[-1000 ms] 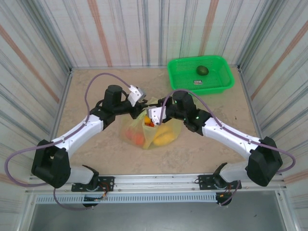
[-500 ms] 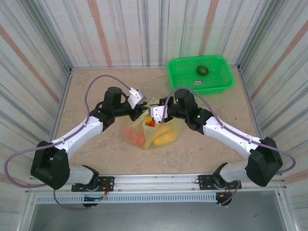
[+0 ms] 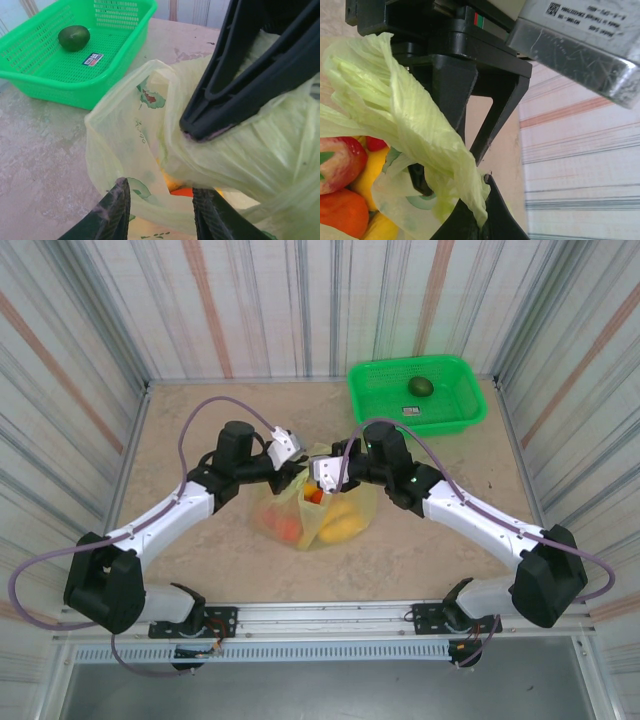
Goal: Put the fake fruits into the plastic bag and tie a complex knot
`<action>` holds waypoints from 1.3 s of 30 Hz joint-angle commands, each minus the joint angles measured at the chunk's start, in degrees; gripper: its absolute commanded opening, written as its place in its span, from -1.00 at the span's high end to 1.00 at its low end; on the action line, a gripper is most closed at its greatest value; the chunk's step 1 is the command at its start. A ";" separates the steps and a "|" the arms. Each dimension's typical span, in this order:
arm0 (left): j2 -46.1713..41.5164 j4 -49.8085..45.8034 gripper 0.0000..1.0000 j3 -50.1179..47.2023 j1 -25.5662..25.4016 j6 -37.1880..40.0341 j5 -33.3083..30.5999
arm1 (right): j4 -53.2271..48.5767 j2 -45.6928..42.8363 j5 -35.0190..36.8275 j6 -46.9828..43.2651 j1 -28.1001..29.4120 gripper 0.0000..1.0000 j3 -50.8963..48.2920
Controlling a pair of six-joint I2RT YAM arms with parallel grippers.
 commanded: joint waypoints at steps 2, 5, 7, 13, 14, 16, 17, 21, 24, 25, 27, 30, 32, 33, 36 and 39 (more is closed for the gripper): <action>-0.38 0.56 0.04 -1.33 -0.60 1.41 0.52 | -0.25 -0.05 -1.46 2.55 -0.69 1.00 2.39; -0.25 3.73 -0.06 -1.93 -0.69 -0.47 0.67 | -0.59 0.33 -1.86 3.01 -0.65 1.00 2.70; -0.17 5.80 -0.07 -2.30 -0.69 -1.63 0.65 | -0.53 0.46 -1.95 3.30 -0.68 1.00 2.65; -0.28 11.62 -0.05 -3.43 -0.67 -4.66 -0.63 | -1.12 0.60 -2.91 4.80 -0.56 1.00 2.94; -0.26 12.54 -0.05 -3.61 -0.69 -5.00 -0.64 | -1.21 0.57 -3.01 4.92 -0.62 1.00 2.92; -0.23 13.67 0.00 -3.58 -0.76 -5.32 -0.90 | -1.68 0.71 -3.38 5.27 -0.58 1.00 3.00; -0.22 13.99 0.04 -3.61 -0.82 -5.33 -0.91 | -1.89 0.75 -3.39 5.35 -0.54 1.00 3.05; 0.15 13.22 0.42 -2.99 -1.21 -4.35 -0.22 | -2.33 0.89 -2.94 5.67 -0.35 1.00 3.39; -0.26 12.22 0.80 -3.23 -1.17 -3.18 -0.09 | -3.76 1.07 -2.77 6.13 -0.23 1.00 4.09; -0.58 12.08 0.91 -3.44 -1.21 -2.87 -0.33 | -4.19 1.00 -2.61 6.16 -0.20 1.00 4.21; -1.38 12.19 1.00 -4.08 -1.21 -2.60 -0.44 | -4.70 0.99 -2.03 6.41 0.06 0.99 4.21; -2.47 12.51 1.00 -5.18 -1.20 -2.38 -0.28 | -5.78 0.51 -0.85 7.02 0.50 0.72 4.21; -2.79 12.51 1.00 -5.76 -1.21 -2.47 -0.16 | -6.35 -0.28 0.69 8.17 0.90 0.61 4.15; -2.90 12.51 1.00 -6.02 -1.19 -2.38 0.04 | -6.31 -1.12 1.19 9.62 0.96 0.55 4.00; -3.01 12.57 1.00 -6.52 -1.30 -2.90 0.50 | -7.08 -4.29 0.61 13.69 0.93 0.35 2.72; -3.10 13.13 1.00 -6.72 -1.35 -3.39 0.81 | -7.80 -8.60 0.39 17.54 1.68 0.29 0.73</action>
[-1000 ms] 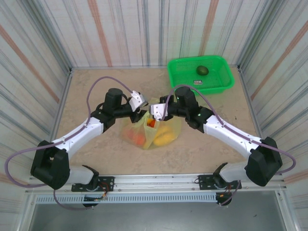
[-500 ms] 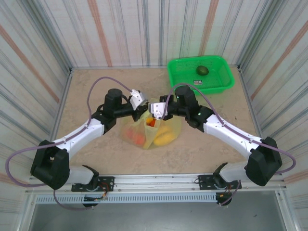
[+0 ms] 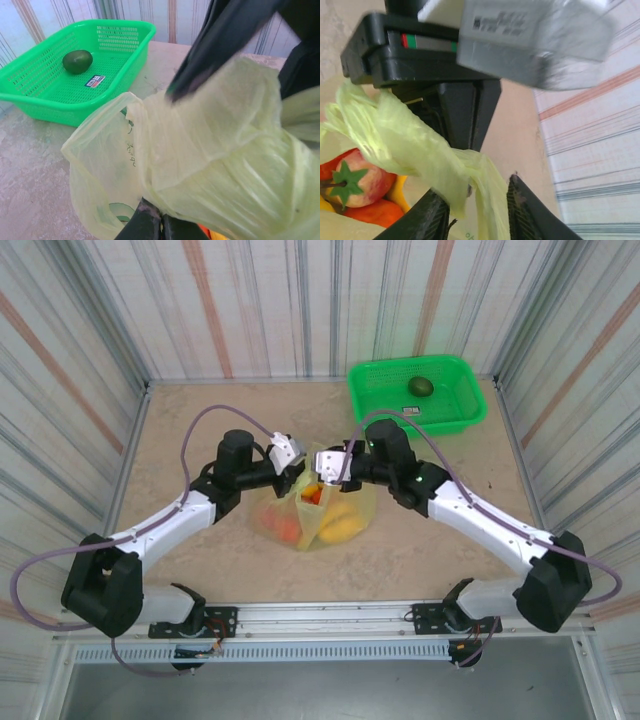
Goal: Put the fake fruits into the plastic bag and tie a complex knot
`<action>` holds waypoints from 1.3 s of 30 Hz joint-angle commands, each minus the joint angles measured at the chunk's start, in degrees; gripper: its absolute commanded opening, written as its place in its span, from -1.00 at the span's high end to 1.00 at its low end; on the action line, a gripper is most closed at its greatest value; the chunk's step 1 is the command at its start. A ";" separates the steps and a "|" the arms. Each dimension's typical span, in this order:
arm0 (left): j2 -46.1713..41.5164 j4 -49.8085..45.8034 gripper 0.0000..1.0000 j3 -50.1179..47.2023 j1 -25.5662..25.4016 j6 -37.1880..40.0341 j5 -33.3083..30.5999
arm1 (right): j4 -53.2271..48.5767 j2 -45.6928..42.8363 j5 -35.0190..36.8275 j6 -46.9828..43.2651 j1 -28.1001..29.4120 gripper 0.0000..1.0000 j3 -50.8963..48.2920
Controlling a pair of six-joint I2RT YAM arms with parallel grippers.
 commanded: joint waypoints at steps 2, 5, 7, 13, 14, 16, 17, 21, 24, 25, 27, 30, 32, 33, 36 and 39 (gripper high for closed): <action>-1.90 1.07 1.00 -0.82 -0.20 -0.19 1.04 | -0.60 -8.36 0.81 8.93 1.90 0.27 -2.98; -1.70 1.56 1.00 -0.73 -0.25 -0.79 1.20 | 6.32 -14.08 4.91 20.01 5.54 0.30 -8.11; -1.57 1.89 1.00 -0.52 -0.21 -1.29 1.17 | 6.95 -15.61 6.40 30.12 7.56 0.48 -8.82; -1.59 1.33 1.00 -0.32 -0.25 -1.56 0.35 | 8.94 -15.62 13.49 55.91 12.16 0.58 -11.69; -1.58 1.30 1.00 -0.27 -0.25 -1.48 0.11 | 9.37 -15.41 13.89 60.91 11.97 0.55 -11.97; -1.42 1.12 1.00 -0.16 -0.25 -1.52 -0.42 | 9.56 -14.39 11.64 66.74 11.56 0.46 -12.11; -1.26 0.85 1.00 0.00 -0.25 -1.53 -0.53 | 9.73 -13.71 11.08 69.05 11.64 0.40 -11.95; -0.89 0.58 1.00 0.43 -0.43 -1.52 -0.63 | 11.32 -11.47 10.35 73.46 11.31 0.27 -12.12; -0.89 0.45 1.00 0.53 -0.59 -1.54 -0.61 | 12.19 -9.29 9.11 75.96 10.20 0.23 -11.90; -0.93 0.37 1.00 0.50 -0.69 -1.45 -0.72 | 12.45 -8.41 8.63 76.67 9.90 0.23 -11.89; -1.06 0.12 1.00 0.57 -0.85 -1.27 -0.73 | 12.52 -7.20 8.17 77.21 9.32 0.23 -12.05; -1.22 -0.17 1.00 0.54 -1.06 -0.99 -1.04 | 13.45 -5.74 6.87 77.42 9.00 0.23 -12.24; -1.19 -0.17 1.00 0.54 -1.12 -0.92 -1.08 | 14.17 -4.99 5.53 77.05 8.91 0.23 -12.25; -1.15 -0.17 1.00 0.60 -1.09 -0.92 -1.08 | 14.53 -4.79 4.67 76.81 8.91 0.23 -12.33; -1.06 -0.21 1.00 0.64 -1.08 -0.91 -1.16 | 17.12 -4.73 1.82 76.47 9.13 0.17 -13.61; -0.97 -0.25 1.00 0.76 -1.11 -0.80 -1.17 | 16.95 -4.83 1.74 75.84 9.33 0.06 -14.33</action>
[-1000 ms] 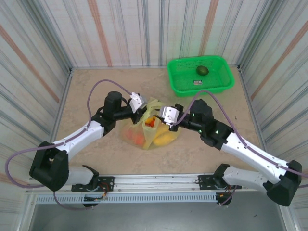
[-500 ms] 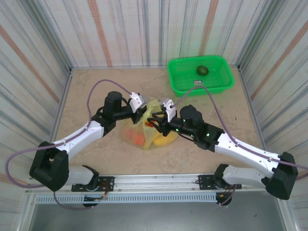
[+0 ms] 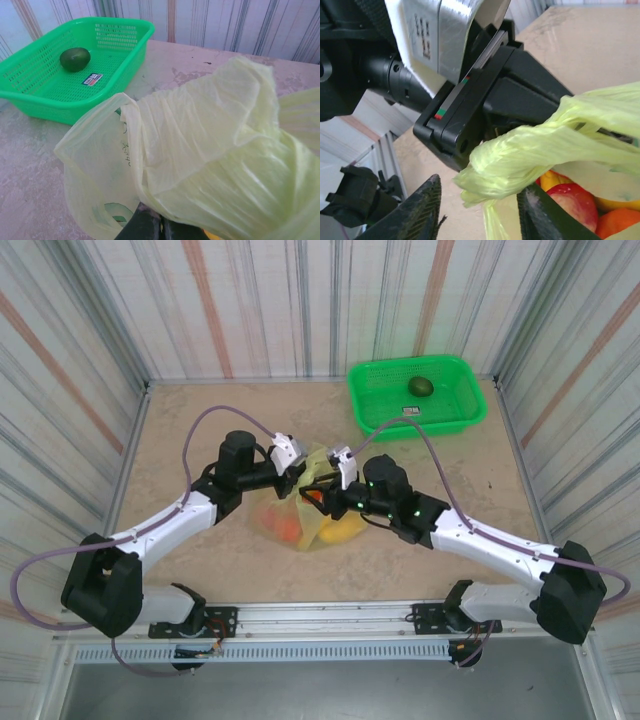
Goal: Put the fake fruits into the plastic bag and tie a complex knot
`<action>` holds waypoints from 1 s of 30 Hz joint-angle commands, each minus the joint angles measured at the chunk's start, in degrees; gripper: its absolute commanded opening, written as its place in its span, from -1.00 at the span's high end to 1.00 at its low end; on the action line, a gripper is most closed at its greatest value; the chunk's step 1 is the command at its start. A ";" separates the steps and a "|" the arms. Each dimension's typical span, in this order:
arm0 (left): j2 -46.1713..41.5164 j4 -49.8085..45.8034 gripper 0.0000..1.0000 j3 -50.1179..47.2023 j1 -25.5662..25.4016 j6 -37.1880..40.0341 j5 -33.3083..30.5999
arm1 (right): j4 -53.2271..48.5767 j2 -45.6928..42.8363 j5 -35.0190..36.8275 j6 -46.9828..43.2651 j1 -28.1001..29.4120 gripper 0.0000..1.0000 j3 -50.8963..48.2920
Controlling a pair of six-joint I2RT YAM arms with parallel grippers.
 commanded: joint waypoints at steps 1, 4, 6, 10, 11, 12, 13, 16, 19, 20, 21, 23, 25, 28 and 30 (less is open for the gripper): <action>-0.92 -0.21 1.00 0.77 -0.29 0.46 -0.34 | 1.89 -0.01 -1.75 0.22 0.26 0.03 -1.25; -0.89 -0.30 1.00 0.82 -0.32 0.47 -0.25 | 2.03 -0.07 -1.65 -0.29 0.43 0.01 -2.18; -0.93 -0.30 1.00 0.79 -0.35 0.43 -0.25 | 1.97 0.27 -1.51 -0.53 0.53 0.00 -2.72; -0.93 -0.36 1.00 0.79 -0.37 0.43 -0.25 | 3.30 1.57 -1.99 -0.18 0.50 0.00 -2.85; -0.90 -0.35 1.00 0.89 -0.36 0.47 -0.22 | 3.47 2.15 -2.40 -0.17 0.47 -0.01 -2.46; -0.84 -0.38 1.00 0.91 -0.35 0.51 -0.12 | 3.58 2.59 -2.62 -0.19 0.50 0.00 -2.07; -0.89 -0.43 1.00 0.91 -0.37 0.46 -0.16 | 3.76 3.17 -2.79 -0.24 0.52 0.01 -1.59; -0.97 -0.47 1.00 0.90 -0.36 0.55 -0.24 | 4.17 4.50 -2.91 -0.34 0.44 0.08 -0.39; -1.15 -0.47 1.00 0.84 -0.40 0.56 -0.25 | 4.26 5.37 -2.95 -0.52 0.27 0.20 0.68; -1.15 -0.48 1.00 0.90 -0.46 0.56 -0.25 | 4.47 5.51 -3.10 -0.55 0.18 0.22 0.91; -1.15 -0.47 1.00 0.91 -0.41 0.56 -0.21 | 4.59 5.72 -3.44 -0.53 0.18 0.23 1.07; -1.15 -0.56 1.00 0.91 -0.49 0.67 -0.16 | 4.67 6.03 -4.04 -0.57 0.09 0.22 1.61; -1.16 -0.56 1.00 0.90 -0.62 0.74 -0.16 | 4.87 6.20 -4.60 -0.53 0.17 0.17 2.05; -1.07 -0.56 1.00 0.92 -0.61 0.74 -0.16 | 4.79 6.28 -4.44 -0.61 0.36 0.13 2.39; -0.98 -0.56 1.00 0.95 -0.63 0.74 -0.07 | 4.59 6.28 -4.35 -0.76 0.39 0.13 2.50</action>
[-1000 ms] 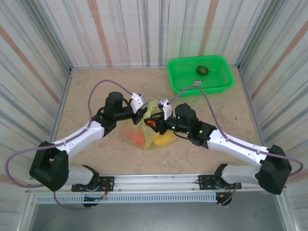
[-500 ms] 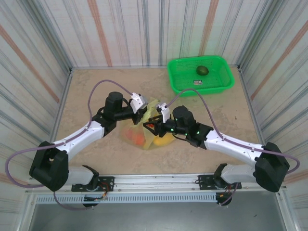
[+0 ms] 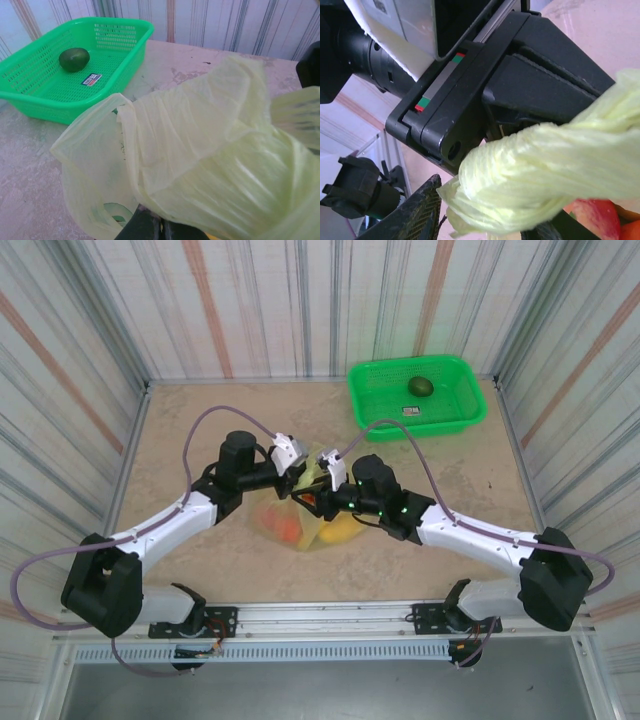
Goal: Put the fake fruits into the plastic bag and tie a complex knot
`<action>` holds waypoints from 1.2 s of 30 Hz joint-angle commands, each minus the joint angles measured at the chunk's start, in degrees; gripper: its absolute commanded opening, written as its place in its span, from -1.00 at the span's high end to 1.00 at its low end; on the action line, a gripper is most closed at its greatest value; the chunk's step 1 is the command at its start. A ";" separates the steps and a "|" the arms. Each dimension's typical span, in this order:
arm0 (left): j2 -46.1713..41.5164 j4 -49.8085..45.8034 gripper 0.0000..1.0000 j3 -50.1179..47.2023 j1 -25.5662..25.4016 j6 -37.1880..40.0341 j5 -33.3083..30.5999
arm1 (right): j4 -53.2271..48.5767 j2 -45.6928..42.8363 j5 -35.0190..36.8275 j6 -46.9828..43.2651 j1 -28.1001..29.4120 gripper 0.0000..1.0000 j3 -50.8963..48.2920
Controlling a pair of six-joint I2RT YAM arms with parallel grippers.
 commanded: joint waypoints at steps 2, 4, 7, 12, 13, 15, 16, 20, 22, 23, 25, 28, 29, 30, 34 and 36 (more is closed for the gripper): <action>-0.97 -0.54 1.00 1.00 -0.34 0.63 0.06 | 0.73 0.30 -0.96 -0.59 0.11 0.18 1.75; -0.90 -0.54 1.00 1.00 -0.30 0.63 0.07 | 0.76 0.24 -0.95 -0.59 0.02 0.30 1.85; -0.80 -0.62 1.00 0.96 -0.33 0.71 0.04 | 0.68 0.25 -1.05 -0.77 -0.17 0.57 1.81; -0.97 -0.54 1.00 0.87 -0.31 0.81 -0.25 | -0.68 -0.39 -1.26 -0.94 -0.24 0.86 1.62; -0.96 -0.54 1.00 0.87 -0.28 0.82 -0.35 | -1.03 -0.77 -1.17 -0.94 -0.22 0.90 1.38; -1.06 -0.45 1.00 0.86 -0.35 0.80 -0.74 | -1.90 -1.83 -0.95 -0.96 -0.26 0.92 0.92; -1.14 -0.30 1.00 0.79 -0.32 0.87 -1.03 | -2.40 -2.49 -0.75 -0.95 -0.33 0.95 0.65; -1.67 -0.19 1.00 0.57 -0.34 1.20 -3.10 | -5.44 -4.87 -0.33 -1.37 -0.42 0.97 -0.56; -2.09 -0.10 1.00 0.45 -0.28 1.49 -4.46 | -6.84 -6.07 -0.32 -1.47 -0.51 0.97 -1.24; -2.22 -0.10 1.00 0.45 -0.31 1.64 -5.24 | -7.62 -6.63 -0.28 -1.47 -0.47 0.97 -1.52; -2.63 -0.06 1.00 0.26 -0.35 1.93 -6.77 | -8.82 -7.48 -0.18 -1.38 -0.81 0.98 -2.04; -3.41 0.24 1.00 -0.18 -0.28 2.27 -9.24 | -10.23 -8.88 -0.26 -1.21 -1.65 1.00 -2.88; -3.68 0.41 1.00 -0.33 -0.33 2.43 -10.05 | -10.89 -9.21 -0.30 -1.12 -1.97 1.00 -3.05; -4.02 0.75 1.00 -0.55 -0.34 2.47 -10.77 | -11.54 -9.59 -0.26 -1.12 -2.38 1.00 -3.14; -4.63 1.34 1.00 -1.04 -0.27 2.74 -12.76 | -13.05 -10.41 -0.93 -1.20 -3.18 1.00 -3.13; -4.55 1.37 1.00 -1.07 -0.30 2.73 -13.50 | -13.70 -10.32 -2.11 -1.45 -3.40 1.00 -2.84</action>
